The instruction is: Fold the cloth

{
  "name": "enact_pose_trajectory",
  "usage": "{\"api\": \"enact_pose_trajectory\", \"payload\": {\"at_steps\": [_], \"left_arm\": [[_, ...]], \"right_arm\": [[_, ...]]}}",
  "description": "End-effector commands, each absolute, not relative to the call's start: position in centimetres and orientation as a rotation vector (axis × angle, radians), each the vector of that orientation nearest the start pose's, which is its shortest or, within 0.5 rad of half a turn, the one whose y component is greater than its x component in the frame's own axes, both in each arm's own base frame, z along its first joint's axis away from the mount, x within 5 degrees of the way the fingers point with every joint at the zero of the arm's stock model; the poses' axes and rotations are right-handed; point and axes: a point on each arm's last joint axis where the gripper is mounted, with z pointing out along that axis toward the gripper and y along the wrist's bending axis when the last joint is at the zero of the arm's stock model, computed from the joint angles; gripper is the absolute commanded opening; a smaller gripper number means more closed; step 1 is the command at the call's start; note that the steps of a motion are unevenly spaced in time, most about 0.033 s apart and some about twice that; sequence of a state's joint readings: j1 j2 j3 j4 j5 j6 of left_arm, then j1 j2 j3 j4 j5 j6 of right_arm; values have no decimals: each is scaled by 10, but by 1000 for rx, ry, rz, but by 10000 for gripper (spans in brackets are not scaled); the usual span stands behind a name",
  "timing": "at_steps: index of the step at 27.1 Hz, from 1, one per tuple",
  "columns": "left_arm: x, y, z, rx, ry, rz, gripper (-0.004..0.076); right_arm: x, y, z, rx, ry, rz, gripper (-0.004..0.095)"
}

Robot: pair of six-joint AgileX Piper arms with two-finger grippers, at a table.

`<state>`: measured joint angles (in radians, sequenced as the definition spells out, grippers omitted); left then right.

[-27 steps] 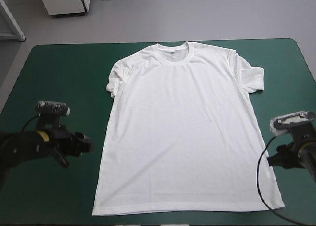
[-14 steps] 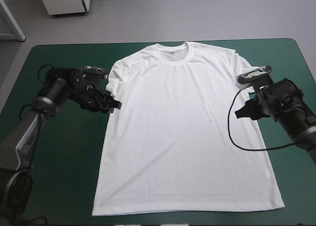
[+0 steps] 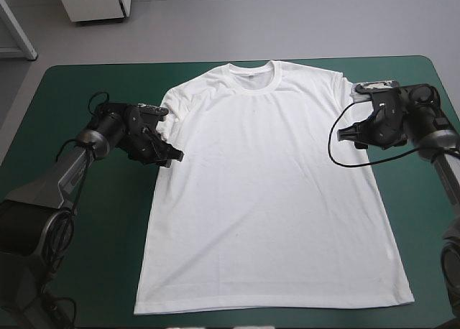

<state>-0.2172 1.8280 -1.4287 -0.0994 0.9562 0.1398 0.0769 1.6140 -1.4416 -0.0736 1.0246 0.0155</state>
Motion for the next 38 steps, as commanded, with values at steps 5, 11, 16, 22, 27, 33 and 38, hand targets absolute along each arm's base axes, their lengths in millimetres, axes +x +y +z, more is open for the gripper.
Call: {"api": "enact_pose_trajectory", "payload": {"at_steps": [5, 11, 16, 22, 27, 33, 38], "left_arm": [[378, -95, 246, 404, 2777, -221, 394], [381, -96, 237, 404, 2802, -225, 278], [381, -96, 233, 431, 2813, -229, 9], [380, -98, 234, 448, 2820, -261, -8], [379, -99, 233, 481, 2820, -269, -9], [380, -100, 234, 497, 2806, -276, -9], [379, -100, 234, 501, 2807, -276, -9]], "right_arm": [[353, 0, 328, -46, 2630, 57, 515], [366, 3, 315, -73, 2635, 118, 515], [379, 3, 285, -86, 2720, 131, 515], [395, -1, 265, -74, 2772, 140, 515], [402, -16, 265, -7, 2756, 154, 515], [409, -24, 249, 11, 2785, 232, 515], [413, -20, 225, 17, 2863, 297, 422]]}}
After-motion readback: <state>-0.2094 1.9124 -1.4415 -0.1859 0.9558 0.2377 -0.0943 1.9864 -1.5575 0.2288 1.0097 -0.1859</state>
